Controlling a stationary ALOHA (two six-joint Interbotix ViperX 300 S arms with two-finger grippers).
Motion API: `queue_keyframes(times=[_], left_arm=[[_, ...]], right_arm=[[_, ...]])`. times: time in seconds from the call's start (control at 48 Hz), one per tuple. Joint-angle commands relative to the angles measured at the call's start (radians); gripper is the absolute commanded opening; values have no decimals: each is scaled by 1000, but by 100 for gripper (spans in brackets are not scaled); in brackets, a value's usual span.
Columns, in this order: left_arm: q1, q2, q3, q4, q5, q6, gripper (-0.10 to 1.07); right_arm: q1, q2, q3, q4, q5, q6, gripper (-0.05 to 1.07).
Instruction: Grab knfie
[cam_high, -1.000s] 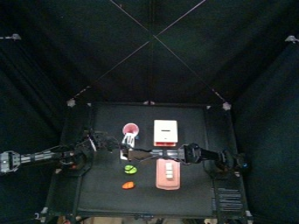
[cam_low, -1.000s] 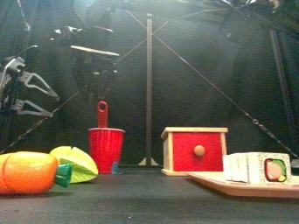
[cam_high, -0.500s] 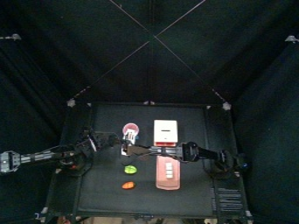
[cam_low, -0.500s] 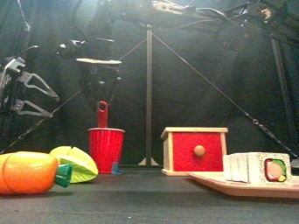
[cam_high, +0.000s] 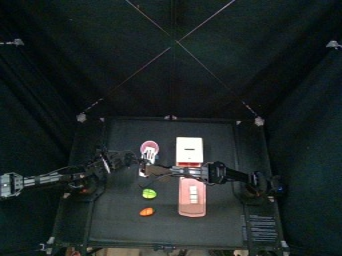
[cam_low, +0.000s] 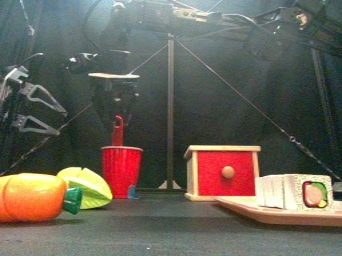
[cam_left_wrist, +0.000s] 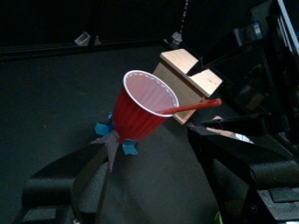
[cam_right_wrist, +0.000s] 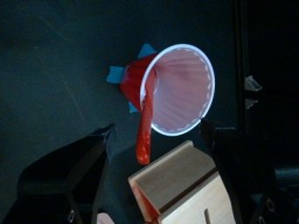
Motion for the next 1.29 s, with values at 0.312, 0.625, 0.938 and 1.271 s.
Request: queue_keyframes(times=[0.312,0.625,0.938,1.271], left_arm=[[3,3,-12,3,-3,2,97],[8,3,-8,3,-3,2,97],[12,3,-6,3,-3,3,97],[14,3,-6,3,-3,2,97]], right_arm=[[-15,-28,0,6,3,-3,101],[-17,-29,0,15,3,-6,81],[-20,-34,0,15,14,-6,60],[-18,-49,-2,14,21,-8,48]])
